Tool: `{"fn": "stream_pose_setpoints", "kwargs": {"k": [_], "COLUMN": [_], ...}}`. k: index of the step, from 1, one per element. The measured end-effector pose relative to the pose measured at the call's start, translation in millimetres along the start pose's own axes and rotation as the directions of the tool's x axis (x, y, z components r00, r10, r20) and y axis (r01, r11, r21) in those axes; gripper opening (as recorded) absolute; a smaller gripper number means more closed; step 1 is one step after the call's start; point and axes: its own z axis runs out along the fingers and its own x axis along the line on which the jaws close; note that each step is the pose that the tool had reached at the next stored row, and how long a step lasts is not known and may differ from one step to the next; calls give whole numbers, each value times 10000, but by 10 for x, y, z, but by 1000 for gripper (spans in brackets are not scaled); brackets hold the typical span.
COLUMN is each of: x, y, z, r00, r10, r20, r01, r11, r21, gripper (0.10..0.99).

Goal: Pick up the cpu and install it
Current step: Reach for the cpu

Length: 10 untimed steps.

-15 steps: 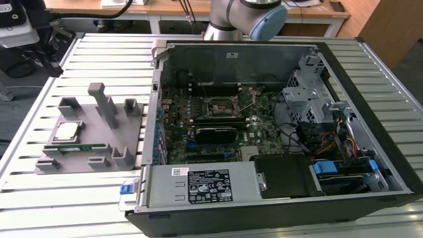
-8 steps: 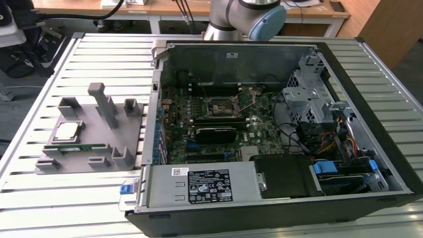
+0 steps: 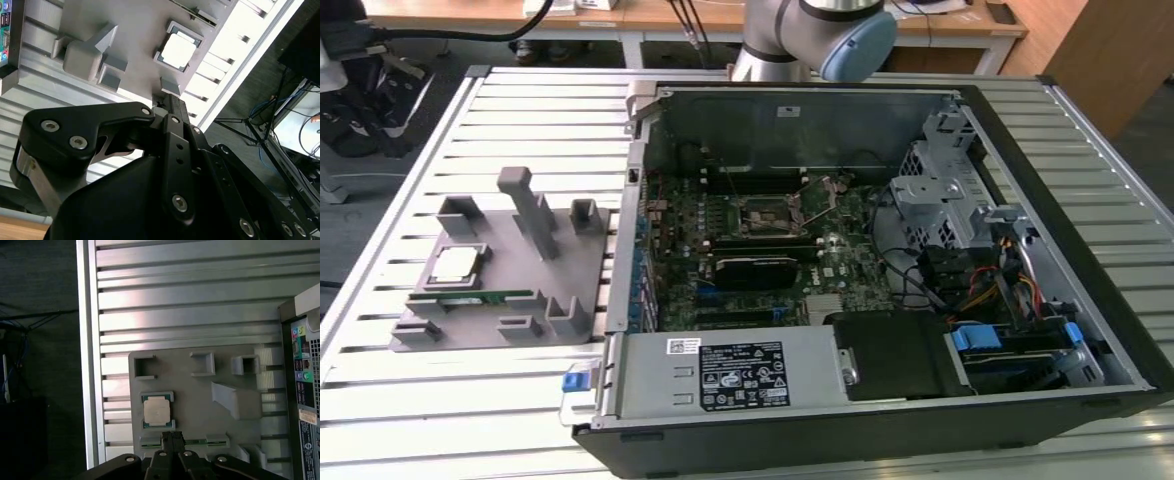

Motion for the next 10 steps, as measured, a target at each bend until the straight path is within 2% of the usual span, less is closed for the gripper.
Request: {"fn": "stream_pose_setpoints", "kwargs": {"k": [10], "x": [176], "y": [-15], "z": [24], "r00": [10000], "r10": [0], "r20": [-11], "r01": [0], "r11": [10000], "r21": [1], "gripper": [106]}}
